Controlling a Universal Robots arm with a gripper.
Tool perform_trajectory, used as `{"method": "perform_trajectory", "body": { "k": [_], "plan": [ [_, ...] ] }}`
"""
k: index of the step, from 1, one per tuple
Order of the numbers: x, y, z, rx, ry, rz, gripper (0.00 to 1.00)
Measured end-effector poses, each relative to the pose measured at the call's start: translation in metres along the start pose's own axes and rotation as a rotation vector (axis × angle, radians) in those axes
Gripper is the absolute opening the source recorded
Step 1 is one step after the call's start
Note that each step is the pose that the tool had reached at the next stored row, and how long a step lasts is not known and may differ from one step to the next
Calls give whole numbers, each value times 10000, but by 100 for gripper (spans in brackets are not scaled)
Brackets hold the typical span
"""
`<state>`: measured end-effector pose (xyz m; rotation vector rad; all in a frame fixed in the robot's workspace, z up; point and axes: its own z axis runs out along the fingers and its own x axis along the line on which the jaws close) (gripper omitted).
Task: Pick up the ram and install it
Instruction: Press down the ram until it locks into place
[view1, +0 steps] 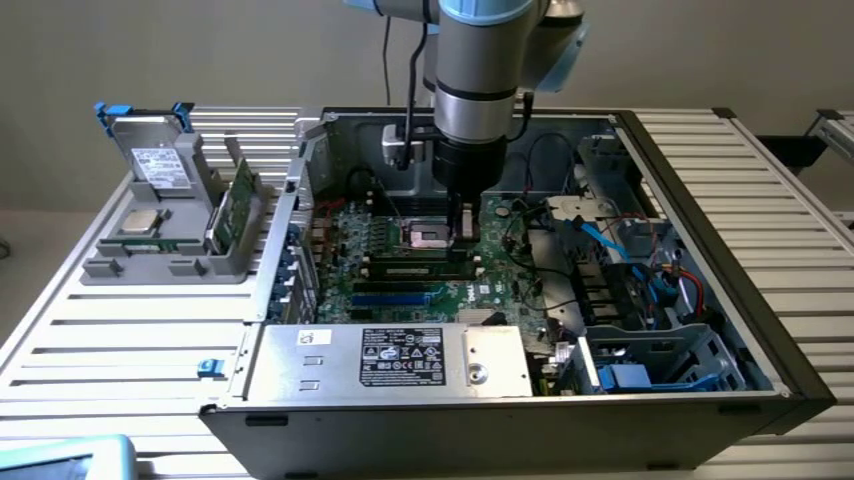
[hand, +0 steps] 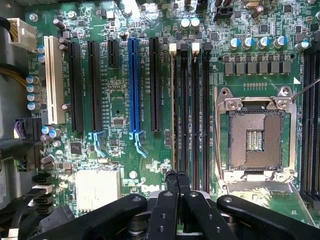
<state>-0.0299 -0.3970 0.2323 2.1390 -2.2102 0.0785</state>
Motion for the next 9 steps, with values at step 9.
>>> {"method": "perform_trajectory", "body": {
  "k": [9],
  "plan": [
    [-4,0,41,22,6,2,11]
  ]
}}
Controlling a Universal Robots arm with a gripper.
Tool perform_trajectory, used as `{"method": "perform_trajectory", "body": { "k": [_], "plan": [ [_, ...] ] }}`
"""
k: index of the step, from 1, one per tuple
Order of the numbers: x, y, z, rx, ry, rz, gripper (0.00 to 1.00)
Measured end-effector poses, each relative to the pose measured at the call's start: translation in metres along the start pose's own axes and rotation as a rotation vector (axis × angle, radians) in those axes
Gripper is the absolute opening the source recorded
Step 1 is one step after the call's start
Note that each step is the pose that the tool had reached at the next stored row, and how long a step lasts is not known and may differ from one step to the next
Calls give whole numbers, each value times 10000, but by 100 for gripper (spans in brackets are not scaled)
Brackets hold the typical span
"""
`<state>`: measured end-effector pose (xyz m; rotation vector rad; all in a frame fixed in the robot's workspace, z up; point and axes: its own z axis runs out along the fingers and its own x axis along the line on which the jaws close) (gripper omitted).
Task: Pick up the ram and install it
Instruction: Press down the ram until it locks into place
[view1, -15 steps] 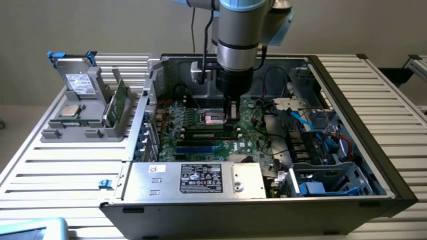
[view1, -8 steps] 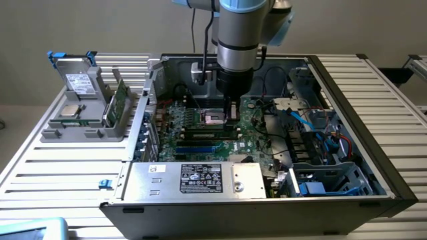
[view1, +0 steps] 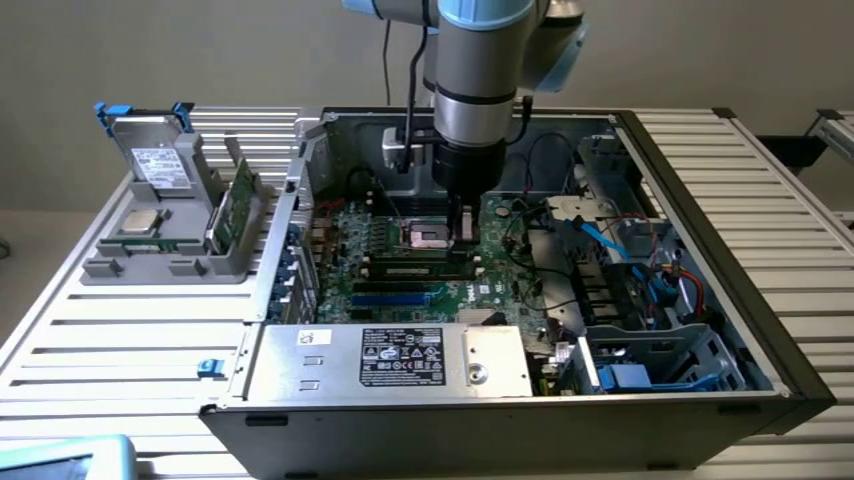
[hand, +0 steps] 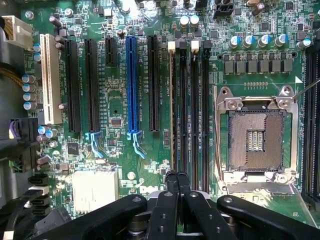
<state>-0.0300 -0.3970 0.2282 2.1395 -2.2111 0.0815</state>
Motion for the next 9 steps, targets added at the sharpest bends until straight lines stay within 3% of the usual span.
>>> {"method": "perform_trajectory", "body": {
  "k": [6,9],
  "plan": [
    [-2,0,19,4,-2,0,11],
    [7,47,-83,6,-11,0,11]
  ]
}}
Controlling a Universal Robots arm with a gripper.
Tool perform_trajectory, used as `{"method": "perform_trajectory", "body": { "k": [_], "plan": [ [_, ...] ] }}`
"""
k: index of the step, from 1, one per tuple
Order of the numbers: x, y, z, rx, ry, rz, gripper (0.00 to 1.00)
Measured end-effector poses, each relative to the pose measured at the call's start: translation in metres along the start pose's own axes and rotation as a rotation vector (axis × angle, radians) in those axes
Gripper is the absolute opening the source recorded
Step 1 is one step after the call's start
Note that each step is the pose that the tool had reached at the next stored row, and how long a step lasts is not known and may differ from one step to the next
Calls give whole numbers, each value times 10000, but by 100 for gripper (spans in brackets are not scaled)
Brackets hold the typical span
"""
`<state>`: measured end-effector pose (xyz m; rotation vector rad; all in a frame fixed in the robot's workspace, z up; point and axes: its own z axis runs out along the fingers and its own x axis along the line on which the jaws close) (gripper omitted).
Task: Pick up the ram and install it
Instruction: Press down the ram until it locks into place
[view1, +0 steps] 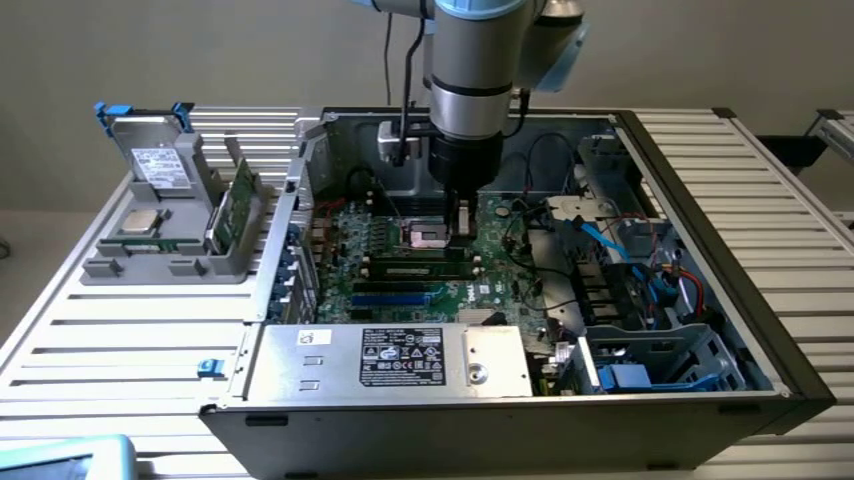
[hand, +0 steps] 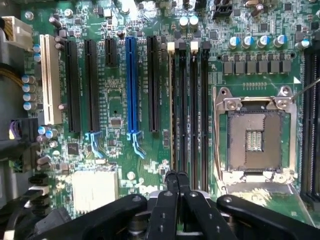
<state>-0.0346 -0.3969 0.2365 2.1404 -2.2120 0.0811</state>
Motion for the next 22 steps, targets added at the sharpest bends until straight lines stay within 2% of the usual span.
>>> {"method": "perform_trajectory", "body": {
  "k": [8,11,13,17,22],
  "plan": [
    [13,322,-21,20,-1,2,11],
    [16,431,-19,49,-2,4,11],
    [17,492,-6,89,-5,8,11],
    [14,517,47,143,0,12,11],
    [12,518,73,146,4,13,11]
  ]
}}
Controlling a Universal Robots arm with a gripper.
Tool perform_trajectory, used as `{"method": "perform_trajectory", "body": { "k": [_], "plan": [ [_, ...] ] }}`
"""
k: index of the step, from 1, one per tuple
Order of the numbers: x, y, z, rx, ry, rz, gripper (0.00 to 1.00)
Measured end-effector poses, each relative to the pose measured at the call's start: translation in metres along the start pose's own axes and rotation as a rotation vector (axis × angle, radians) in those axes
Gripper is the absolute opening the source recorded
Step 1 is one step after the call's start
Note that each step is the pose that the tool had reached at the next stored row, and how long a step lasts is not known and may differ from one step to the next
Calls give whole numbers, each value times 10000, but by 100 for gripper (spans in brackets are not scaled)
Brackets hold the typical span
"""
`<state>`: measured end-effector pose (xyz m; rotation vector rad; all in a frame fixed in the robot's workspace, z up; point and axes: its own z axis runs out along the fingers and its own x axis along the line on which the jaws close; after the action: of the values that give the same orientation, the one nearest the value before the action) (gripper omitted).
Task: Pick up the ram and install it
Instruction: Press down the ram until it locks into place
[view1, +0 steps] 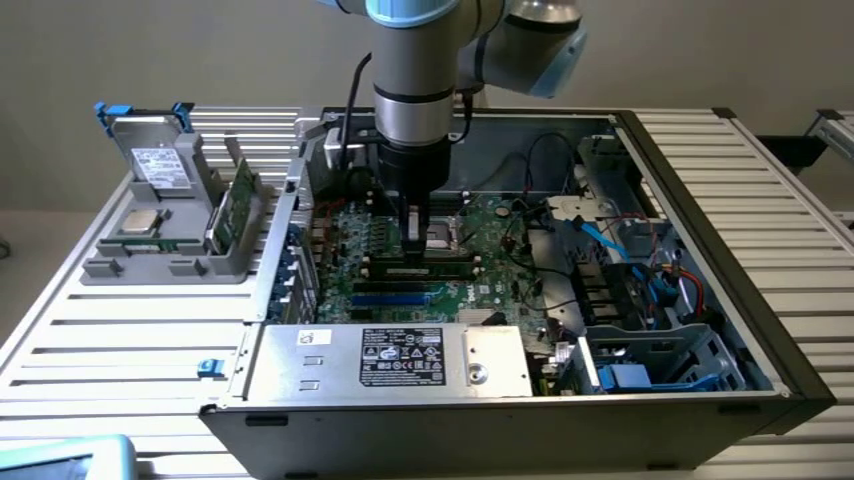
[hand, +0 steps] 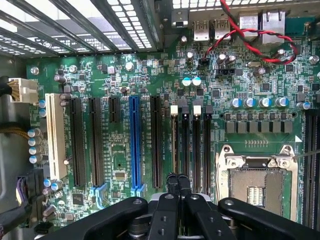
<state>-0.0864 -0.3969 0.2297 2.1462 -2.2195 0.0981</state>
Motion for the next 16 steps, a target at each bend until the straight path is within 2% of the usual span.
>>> {"method": "perform_trajectory", "body": {
  "k": [13,15,16],
  "plan": [
    [-4,0,43,6,2,0,11],
    [-3,-1,3,21,-22,2,11],
    [2,-5,-46,12,-9,1,11]
  ]
}}
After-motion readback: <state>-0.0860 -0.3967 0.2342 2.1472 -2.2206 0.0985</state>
